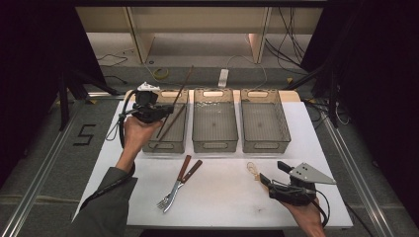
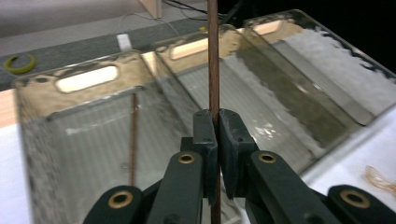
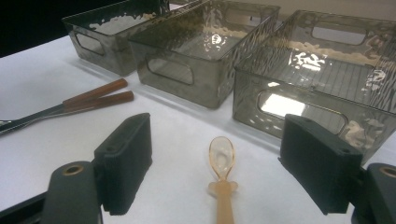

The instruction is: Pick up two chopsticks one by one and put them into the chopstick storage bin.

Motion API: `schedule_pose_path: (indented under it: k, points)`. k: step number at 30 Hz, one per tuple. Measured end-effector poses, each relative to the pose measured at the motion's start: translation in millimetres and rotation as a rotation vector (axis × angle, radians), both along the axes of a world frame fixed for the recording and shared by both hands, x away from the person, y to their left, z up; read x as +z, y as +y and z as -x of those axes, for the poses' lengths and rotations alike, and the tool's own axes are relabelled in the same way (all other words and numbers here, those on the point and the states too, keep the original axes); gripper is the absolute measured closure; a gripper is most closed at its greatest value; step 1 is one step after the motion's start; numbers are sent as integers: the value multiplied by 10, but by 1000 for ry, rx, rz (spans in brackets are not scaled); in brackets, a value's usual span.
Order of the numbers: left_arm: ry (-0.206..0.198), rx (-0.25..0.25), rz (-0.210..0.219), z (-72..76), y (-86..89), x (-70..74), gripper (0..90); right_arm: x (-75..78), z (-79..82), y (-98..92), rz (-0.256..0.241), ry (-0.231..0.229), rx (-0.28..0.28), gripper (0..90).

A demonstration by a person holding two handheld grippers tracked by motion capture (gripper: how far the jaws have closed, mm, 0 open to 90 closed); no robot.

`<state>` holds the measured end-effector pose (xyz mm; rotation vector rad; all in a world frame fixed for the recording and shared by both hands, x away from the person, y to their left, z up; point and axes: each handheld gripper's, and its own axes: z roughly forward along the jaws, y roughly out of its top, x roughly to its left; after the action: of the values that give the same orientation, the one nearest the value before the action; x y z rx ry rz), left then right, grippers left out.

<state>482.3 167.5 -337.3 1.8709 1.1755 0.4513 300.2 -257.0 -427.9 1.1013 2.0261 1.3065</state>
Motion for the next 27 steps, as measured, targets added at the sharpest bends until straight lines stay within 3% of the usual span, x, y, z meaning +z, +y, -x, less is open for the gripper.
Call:
schedule_pose_path:
  k: [6,14,27]
  points:
    - [-2,24,-22,-144,121,-27,855,0,-2,-2,-3,1,-2,257]
    - [28,56,-50,-275,212,-172,855,1,-1,-3,-5,1,-2,257]
    - [52,82,-73,-331,303,-362,854,1,-1,-3,-4,2,1,257]
